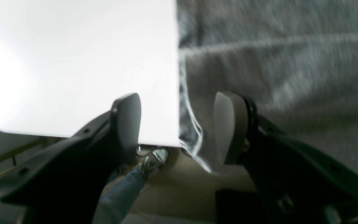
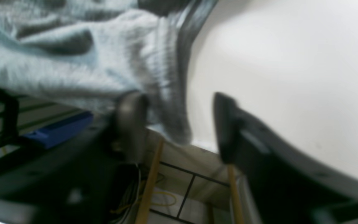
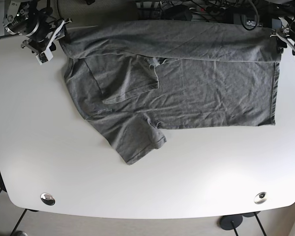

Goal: Fold the T-shirt properly

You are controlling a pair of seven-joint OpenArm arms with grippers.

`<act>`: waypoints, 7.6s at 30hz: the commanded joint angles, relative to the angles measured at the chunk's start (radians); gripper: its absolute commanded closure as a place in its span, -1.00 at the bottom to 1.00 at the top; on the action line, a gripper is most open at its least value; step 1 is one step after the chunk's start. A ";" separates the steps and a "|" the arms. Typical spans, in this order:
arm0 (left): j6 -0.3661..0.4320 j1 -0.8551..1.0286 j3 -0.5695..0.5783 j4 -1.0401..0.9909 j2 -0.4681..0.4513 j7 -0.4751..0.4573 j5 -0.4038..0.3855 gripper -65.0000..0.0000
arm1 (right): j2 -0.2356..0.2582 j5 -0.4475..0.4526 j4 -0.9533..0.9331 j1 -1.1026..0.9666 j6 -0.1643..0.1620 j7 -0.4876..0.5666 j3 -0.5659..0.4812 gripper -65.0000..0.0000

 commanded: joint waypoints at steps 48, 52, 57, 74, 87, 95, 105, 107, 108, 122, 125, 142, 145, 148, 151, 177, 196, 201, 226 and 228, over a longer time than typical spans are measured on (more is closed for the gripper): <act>-0.003 -0.813 0.259 -0.386 -0.071 -0.054 0.376 -0.10 | -0.076 -0.157 -1.004 0.949 -0.081 0.468 -0.646 -0.38; 0.091 -0.832 0.265 -0.489 -0.114 -0.113 0.373 -0.41 | -0.077 -0.157 -1.007 0.949 -0.081 0.471 -0.646 0.03; 0.121 -0.885 0.268 -0.647 -0.118 -0.153 0.373 -0.58 | -0.076 -0.157 -1.004 0.955 -0.084 0.472 -0.645 0.91; 0.119 -0.942 0.299 -0.890 -0.107 -0.228 0.369 -0.54 | -0.076 -0.157 -0.972 0.951 -0.084 0.489 -0.594 0.94; 0.118 -0.957 0.386 -0.883 -0.103 -0.280 0.294 0.95 | -0.072 -0.157 -0.929 0.955 -0.084 0.489 -0.534 0.95; 0.029 -0.904 0.342 -0.468 -0.071 -0.074 0.256 0.95 | -0.068 -0.157 -0.613 0.923 -0.084 0.271 -0.398 0.95; 0.015 -0.641 0.265 -0.144 -0.043 0.074 0.115 0.95 | -0.072 -0.156 -0.170 0.641 -0.075 0.075 -0.289 0.95; 0.013 -0.588 0.222 -0.142 -0.022 0.074 0.113 0.95 | -0.072 -0.156 -0.130 0.561 -0.075 0.075 -0.287 0.95; 0.013 -0.561 0.214 -0.142 -0.022 0.074 0.110 0.95 | -0.072 -0.156 -0.121 0.530 -0.075 0.078 -0.284 0.95; 0.019 -0.419 0.205 -0.141 -0.026 0.074 0.112 0.40 | -0.097 -0.107 -0.081 0.286 -0.073 0.080 -0.158 0.29; 0.019 -0.417 0.200 -0.110 -0.029 0.076 0.112 -0.03 | -0.092 0.077 -0.036 0.236 -0.073 0.080 -0.059 -0.34; 0.013 -0.368 0.210 -0.181 -0.020 0.025 0.110 -0.04 | -0.063 0.192 -0.331 0.395 -0.131 0.035 -0.148 -0.50; 0.013 -0.337 0.214 -0.181 -0.017 -0.008 0.110 -0.04 | -0.069 0.200 -0.328 0.361 -0.130 0.029 -0.155 -0.50; 0.013 -0.337 0.246 -0.185 -0.018 -0.010 0.110 -0.04 | -0.069 0.202 -0.320 0.355 -0.128 0.020 -0.214 -0.50; 0.013 -0.337 0.259 -0.185 -0.015 -0.010 0.110 -0.04 | -0.071 0.202 -0.274 0.338 -0.128 0.020 -0.224 -0.50; 0.013 -0.341 0.254 -0.187 -0.018 -0.010 0.112 -0.04 | -0.132 0.202 -0.013 0.183 -0.127 0.017 -0.163 0.96; 0.013 -0.339 0.251 -0.188 -0.043 -0.010 0.113 -0.04 | -0.135 0.202 -0.010 0.004 -0.038 0.075 -0.008 0.92; 0.013 -0.336 0.251 -0.188 -0.043 -0.010 0.112 -0.04 | -0.115 0.324 -0.009 0.050 -0.042 0.018 -0.008 -0.04; 0.013 -0.339 0.256 -0.188 -0.038 -0.010 0.112 -0.04 | -0.099 0.111 -0.334 0.449 -0.041 -0.028 -0.106 0.00; 0.013 -0.339 0.257 -0.188 -0.038 -0.010 0.112 -0.04 | -0.100 0.111 -0.334 0.449 -0.039 -0.028 -0.106 0.49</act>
